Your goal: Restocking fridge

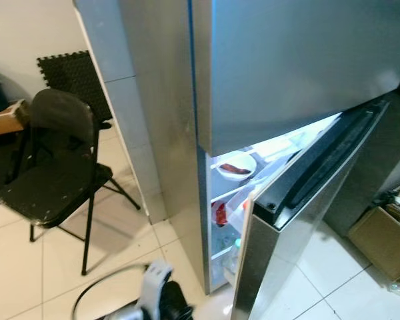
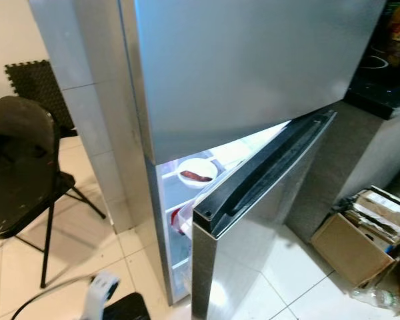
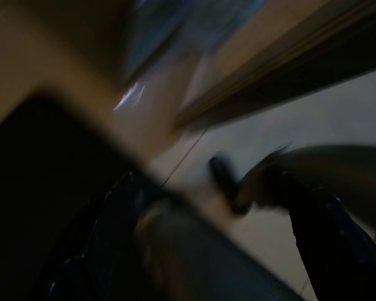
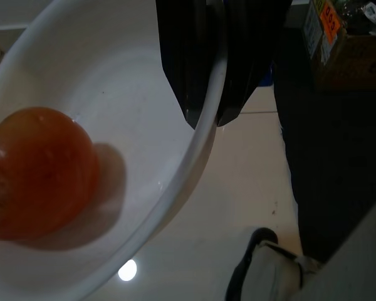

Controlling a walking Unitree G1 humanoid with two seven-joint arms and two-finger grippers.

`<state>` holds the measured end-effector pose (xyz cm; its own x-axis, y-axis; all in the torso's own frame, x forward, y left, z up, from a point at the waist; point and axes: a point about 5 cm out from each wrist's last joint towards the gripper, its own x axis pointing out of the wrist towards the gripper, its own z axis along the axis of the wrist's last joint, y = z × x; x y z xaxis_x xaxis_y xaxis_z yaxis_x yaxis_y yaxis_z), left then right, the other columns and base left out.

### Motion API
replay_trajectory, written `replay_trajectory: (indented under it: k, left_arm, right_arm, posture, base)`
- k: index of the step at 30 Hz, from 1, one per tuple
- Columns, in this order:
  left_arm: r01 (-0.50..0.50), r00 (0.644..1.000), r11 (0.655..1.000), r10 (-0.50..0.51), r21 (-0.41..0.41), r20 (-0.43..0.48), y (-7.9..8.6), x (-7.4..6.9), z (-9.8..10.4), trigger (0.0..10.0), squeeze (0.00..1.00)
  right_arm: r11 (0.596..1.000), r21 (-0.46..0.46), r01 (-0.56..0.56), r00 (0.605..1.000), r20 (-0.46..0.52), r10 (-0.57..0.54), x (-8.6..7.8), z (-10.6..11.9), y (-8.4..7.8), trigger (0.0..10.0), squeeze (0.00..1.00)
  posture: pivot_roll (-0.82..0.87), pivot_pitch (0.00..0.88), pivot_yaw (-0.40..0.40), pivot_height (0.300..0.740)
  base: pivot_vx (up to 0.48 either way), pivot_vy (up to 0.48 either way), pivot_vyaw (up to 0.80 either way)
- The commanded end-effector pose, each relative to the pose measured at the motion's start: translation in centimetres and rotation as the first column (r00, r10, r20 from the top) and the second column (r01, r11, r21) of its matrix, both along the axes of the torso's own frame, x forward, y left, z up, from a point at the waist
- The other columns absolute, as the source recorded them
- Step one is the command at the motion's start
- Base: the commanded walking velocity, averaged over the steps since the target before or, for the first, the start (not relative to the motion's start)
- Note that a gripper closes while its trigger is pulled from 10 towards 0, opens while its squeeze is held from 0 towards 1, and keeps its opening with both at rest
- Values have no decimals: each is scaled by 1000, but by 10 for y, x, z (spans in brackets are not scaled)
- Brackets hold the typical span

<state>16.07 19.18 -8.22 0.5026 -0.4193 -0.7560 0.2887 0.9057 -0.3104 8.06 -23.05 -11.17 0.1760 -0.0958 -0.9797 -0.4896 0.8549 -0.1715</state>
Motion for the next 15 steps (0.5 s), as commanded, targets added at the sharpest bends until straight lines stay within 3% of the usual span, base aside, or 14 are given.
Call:
replay_trajectory:
  k: [1, 3, 7, 15]
  left_arm:
    - [-117, 989, 993, 119, 30, -87, 2, -21, -11, 10000, 0]
    - [-141, 984, 989, 145, 40, -107, 2, -27, -14, 10000, 0]
    - [-68, 981, 993, 85, 101, -173, -6, -52, -24, 10000, 0]
    - [-133, 974, 985, 150, 111, -168, -9, -52, -25, 10000, 0]
  right_arm:
    - [1000, -11, 4, 1000, 9, -4, 1, 1, -2, 10000, 0]
    - [1000, -12, 4, 1000, 9, -3, 1, 1, -2, 10000, 0]
    - [1000, -15, 4, 1000, 14, -4, 5, 2, -4, 10000, 0]
    - [1000, -9, -3, 1000, 29, 3, 17, 4, -1, 10000, 0]
  posture:
    - [2, 0, -28, 740]
    - [2, 0, -28, 740]
    - [-1, 0, -28, 740]
    - [6, 0, -34, 740]
  base:
    - [0, 0, 0]
    - [0, 0, 0]
    - [-60, 0, 0]
    - [-61, 0, 0]
